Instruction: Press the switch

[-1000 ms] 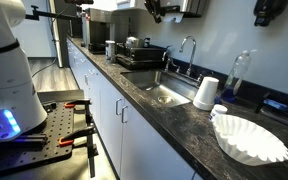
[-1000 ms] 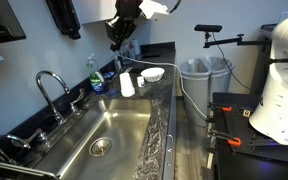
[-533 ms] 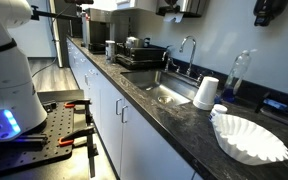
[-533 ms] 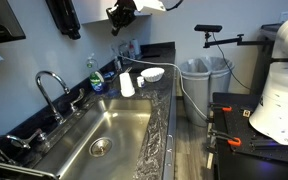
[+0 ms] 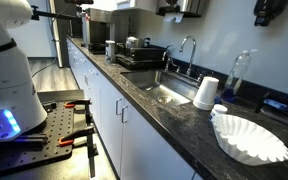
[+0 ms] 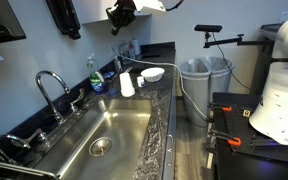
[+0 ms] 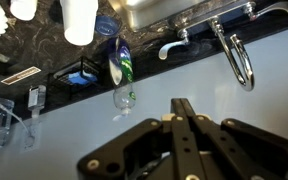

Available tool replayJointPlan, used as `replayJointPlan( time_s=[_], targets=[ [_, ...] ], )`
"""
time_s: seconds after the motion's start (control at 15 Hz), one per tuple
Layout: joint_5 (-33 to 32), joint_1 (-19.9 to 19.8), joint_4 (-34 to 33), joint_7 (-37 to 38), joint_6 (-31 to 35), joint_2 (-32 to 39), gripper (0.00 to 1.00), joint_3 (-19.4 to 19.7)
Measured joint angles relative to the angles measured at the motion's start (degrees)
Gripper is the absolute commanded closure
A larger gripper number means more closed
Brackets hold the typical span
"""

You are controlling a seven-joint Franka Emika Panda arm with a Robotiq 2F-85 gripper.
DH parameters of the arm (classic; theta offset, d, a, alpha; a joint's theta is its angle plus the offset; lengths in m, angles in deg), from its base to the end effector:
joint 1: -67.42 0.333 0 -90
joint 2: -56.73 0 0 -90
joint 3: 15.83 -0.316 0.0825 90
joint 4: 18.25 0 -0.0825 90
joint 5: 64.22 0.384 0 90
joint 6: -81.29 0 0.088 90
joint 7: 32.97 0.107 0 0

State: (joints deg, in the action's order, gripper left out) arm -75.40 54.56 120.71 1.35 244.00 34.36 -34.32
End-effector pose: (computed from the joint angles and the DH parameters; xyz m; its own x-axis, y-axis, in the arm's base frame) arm 0.4739 0.0707 0.5355 0.6491 -0.2685 0.7117 -0.2475 -0.9593 -0.1361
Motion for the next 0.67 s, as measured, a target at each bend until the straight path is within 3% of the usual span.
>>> replayJointPlan(
  time_s=[0.27,0.67],
  targets=[
    [-5.2,-7.4,-0.2,5.9,7.0,0.1,1.00,-2.8],
    [-15.0,-27.9,-5.0,14.9,15.7,3.4,1.00,-13.9]
  ],
)
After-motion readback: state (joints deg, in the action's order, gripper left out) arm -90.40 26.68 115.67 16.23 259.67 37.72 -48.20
